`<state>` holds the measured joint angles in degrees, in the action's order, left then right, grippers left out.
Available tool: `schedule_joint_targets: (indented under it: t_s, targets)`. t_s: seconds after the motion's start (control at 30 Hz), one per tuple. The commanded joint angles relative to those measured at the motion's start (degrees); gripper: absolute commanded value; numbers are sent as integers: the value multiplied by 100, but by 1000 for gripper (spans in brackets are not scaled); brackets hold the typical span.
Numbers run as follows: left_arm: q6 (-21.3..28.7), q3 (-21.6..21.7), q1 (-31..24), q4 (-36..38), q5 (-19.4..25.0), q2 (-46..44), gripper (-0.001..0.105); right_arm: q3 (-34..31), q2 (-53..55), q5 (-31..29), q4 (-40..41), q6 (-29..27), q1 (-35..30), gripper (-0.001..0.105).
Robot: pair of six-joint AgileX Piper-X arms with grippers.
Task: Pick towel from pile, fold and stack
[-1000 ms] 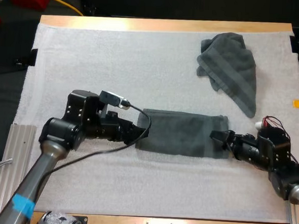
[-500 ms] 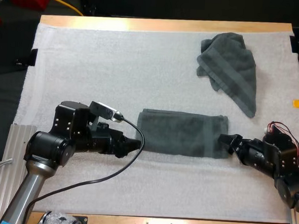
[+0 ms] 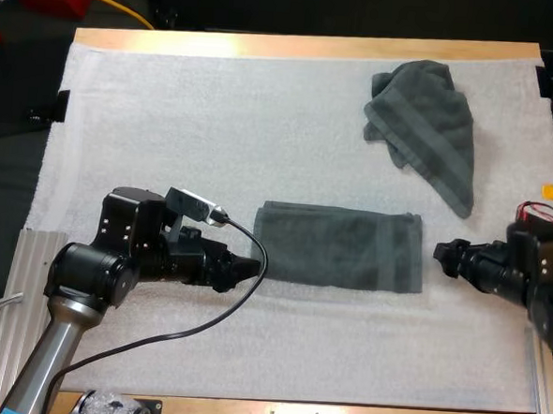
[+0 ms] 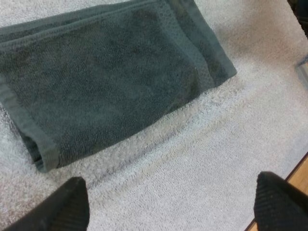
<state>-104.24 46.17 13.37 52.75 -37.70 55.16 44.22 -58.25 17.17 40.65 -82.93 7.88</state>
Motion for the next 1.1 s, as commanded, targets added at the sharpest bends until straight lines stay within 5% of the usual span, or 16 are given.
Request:
schedule_joint_targets:
  t_s: [0.0,0.33,0.77,1.07]
  targets:
    - [47,35,-3,15,66,-29,69,73,-147,345,121,-198,-120,61]
    - [47,35,-3,100,66,-29,69,92,-1513,1679,-512,-641,-626,61]
    - [167,35,-3,595,66,-29,69,92,-2829,2138,-1499,-546,-626,61]
    - [236,35,-3,617,66,-29,69,92,-3237,2481,-1921,55,-565,61]
